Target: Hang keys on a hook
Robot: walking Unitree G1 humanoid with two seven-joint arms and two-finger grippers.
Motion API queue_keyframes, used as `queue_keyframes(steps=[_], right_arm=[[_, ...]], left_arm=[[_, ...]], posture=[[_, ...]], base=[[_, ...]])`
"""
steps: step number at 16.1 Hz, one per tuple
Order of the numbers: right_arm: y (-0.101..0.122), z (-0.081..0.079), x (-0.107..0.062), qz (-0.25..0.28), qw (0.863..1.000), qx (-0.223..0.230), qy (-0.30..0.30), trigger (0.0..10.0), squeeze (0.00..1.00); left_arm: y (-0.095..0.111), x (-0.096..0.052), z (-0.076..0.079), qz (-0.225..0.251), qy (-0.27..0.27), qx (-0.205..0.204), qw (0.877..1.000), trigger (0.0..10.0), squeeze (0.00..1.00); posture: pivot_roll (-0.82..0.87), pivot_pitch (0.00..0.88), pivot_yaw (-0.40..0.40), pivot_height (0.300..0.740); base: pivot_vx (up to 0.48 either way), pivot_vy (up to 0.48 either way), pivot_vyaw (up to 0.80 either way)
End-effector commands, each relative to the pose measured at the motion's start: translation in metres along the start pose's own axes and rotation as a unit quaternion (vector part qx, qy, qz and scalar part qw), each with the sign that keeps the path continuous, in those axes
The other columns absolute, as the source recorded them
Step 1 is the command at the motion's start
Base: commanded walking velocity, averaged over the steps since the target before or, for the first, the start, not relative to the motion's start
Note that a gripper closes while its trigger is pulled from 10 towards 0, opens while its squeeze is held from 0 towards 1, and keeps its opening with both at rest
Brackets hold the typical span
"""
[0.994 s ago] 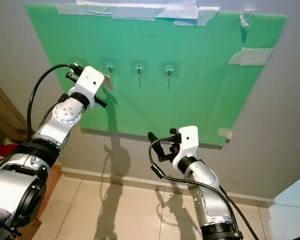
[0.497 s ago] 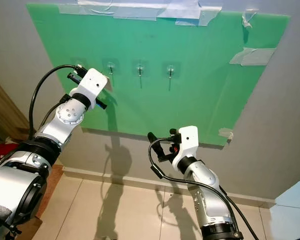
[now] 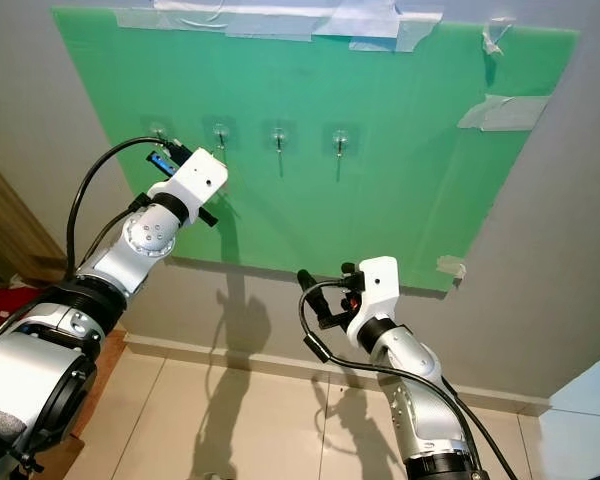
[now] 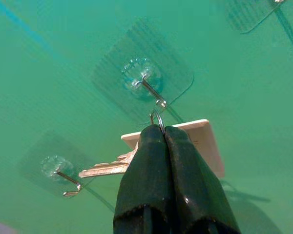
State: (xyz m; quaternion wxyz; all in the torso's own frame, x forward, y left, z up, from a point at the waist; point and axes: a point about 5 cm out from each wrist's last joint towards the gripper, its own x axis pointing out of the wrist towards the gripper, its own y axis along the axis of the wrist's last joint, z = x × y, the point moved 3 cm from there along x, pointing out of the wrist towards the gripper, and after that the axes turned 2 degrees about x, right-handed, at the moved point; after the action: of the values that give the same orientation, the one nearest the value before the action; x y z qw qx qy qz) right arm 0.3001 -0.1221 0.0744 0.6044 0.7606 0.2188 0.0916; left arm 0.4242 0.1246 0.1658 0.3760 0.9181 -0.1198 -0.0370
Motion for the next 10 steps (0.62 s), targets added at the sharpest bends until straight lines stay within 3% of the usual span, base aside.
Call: queue_keyframes(steps=[1,2,6,10], right_arm=[[0.005,-0.003,0.001,0.006,1.000,0.000,0.003,10.0,0.00],[0.005,-0.003,0.000,0.005,1.000,0.000,0.003,10.0,0.00],[0.005,-0.002,0.000,0.005,1.000,0.000,0.003,10.0,0.00],[0.005,-0.003,-0.001,0.005,1.000,0.000,0.003,10.0,0.00]], left_arm=[[0.000,0.002,-0.007,-0.006,0.009,0.014,1.000,0.0,0.00],[-0.001,0.002,-0.008,-0.010,0.010,0.018,1.000,0.0,0.00],[-0.005,0.003,-0.022,-0.033,0.058,-0.032,0.997,0.0,0.00],[0.003,0.008,-0.020,-0.033,0.053,-0.026,0.998,0.0,0.00]], posture=[[-0.05,0.000,0.097,0.740],[-0.05,0.000,0.097,0.740],[-0.05,0.000,0.098,0.740],[-0.06,0.000,0.100,0.740]], base=[[0.000,0.000,0.00],[0.000,0.000,0.00],[0.000,0.000,0.00],[0.000,0.000,0.00]])
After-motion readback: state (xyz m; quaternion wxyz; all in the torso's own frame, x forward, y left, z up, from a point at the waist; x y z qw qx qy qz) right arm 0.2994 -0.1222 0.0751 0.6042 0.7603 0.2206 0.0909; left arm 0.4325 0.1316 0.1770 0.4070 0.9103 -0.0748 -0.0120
